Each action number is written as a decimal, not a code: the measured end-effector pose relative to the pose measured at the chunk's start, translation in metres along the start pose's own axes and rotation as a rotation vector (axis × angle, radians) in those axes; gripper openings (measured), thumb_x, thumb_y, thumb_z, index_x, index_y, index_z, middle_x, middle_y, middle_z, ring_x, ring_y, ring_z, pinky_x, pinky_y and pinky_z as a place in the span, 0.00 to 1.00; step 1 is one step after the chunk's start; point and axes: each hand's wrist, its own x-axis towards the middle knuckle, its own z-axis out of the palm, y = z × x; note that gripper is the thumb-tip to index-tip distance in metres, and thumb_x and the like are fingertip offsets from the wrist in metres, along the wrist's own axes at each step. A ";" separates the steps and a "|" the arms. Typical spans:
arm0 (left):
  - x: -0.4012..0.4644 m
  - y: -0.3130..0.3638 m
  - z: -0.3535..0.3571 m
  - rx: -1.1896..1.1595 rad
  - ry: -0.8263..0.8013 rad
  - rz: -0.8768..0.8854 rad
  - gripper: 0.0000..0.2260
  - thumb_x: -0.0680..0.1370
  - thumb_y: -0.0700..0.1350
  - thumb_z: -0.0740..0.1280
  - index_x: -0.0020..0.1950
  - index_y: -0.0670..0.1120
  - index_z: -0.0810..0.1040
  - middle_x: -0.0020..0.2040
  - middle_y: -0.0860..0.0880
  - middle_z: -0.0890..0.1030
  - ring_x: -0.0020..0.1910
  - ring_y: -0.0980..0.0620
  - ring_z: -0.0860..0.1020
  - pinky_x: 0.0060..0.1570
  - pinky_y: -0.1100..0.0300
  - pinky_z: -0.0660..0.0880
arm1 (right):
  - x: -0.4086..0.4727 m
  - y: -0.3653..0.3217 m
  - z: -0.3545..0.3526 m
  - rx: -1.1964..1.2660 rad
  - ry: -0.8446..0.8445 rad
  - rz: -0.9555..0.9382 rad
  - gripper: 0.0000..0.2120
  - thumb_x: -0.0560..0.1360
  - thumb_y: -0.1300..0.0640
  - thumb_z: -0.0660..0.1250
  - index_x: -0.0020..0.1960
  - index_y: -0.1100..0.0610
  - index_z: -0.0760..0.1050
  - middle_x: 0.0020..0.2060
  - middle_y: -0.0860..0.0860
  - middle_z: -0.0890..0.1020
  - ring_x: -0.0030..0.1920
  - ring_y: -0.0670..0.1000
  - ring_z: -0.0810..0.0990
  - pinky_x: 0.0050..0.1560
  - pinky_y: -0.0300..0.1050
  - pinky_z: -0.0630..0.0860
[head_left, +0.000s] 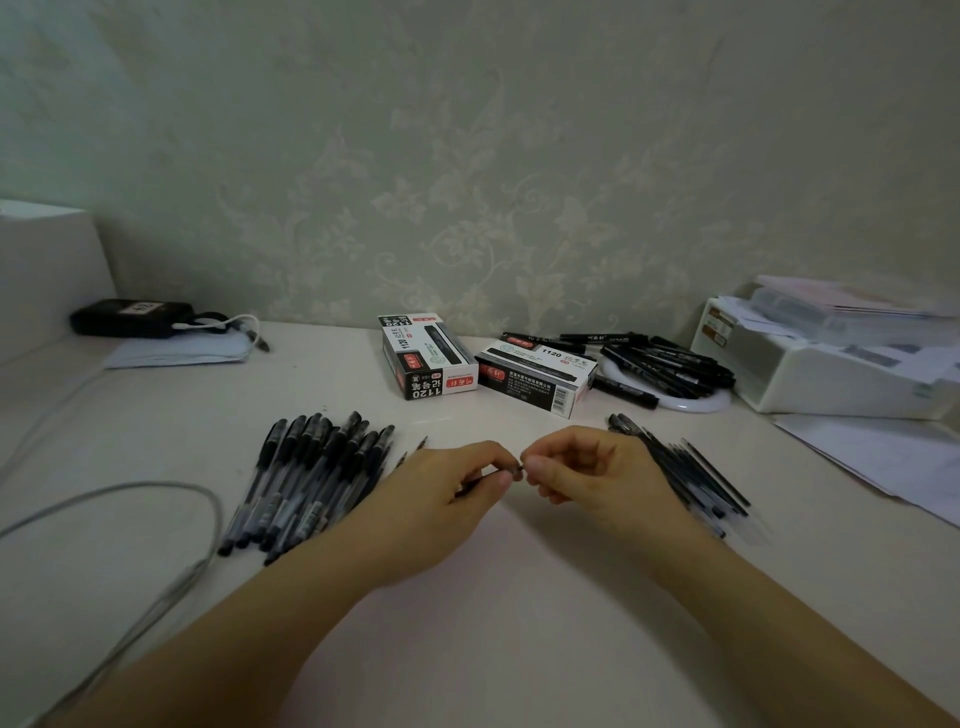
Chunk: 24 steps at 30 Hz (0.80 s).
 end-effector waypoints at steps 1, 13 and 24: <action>0.000 0.001 0.000 -0.008 0.002 0.000 0.08 0.81 0.55 0.58 0.55 0.60 0.76 0.32 0.55 0.73 0.30 0.59 0.70 0.31 0.68 0.64 | 0.000 -0.001 0.000 -0.002 -0.010 -0.005 0.03 0.73 0.60 0.74 0.45 0.54 0.84 0.36 0.50 0.86 0.36 0.44 0.82 0.40 0.34 0.78; 0.001 0.008 -0.004 0.203 -0.001 0.072 0.10 0.81 0.49 0.60 0.59 0.53 0.78 0.45 0.56 0.76 0.44 0.59 0.72 0.47 0.63 0.71 | -0.001 0.004 -0.002 -0.132 -0.086 0.006 0.02 0.75 0.55 0.73 0.45 0.52 0.84 0.37 0.51 0.86 0.38 0.47 0.84 0.41 0.36 0.79; 0.001 0.006 -0.003 0.176 0.120 0.081 0.09 0.80 0.50 0.63 0.59 0.56 0.78 0.43 0.56 0.75 0.42 0.58 0.73 0.45 0.60 0.72 | -0.003 0.001 0.002 -0.326 -0.054 -0.081 0.10 0.77 0.42 0.65 0.45 0.46 0.79 0.38 0.45 0.84 0.34 0.45 0.77 0.39 0.46 0.77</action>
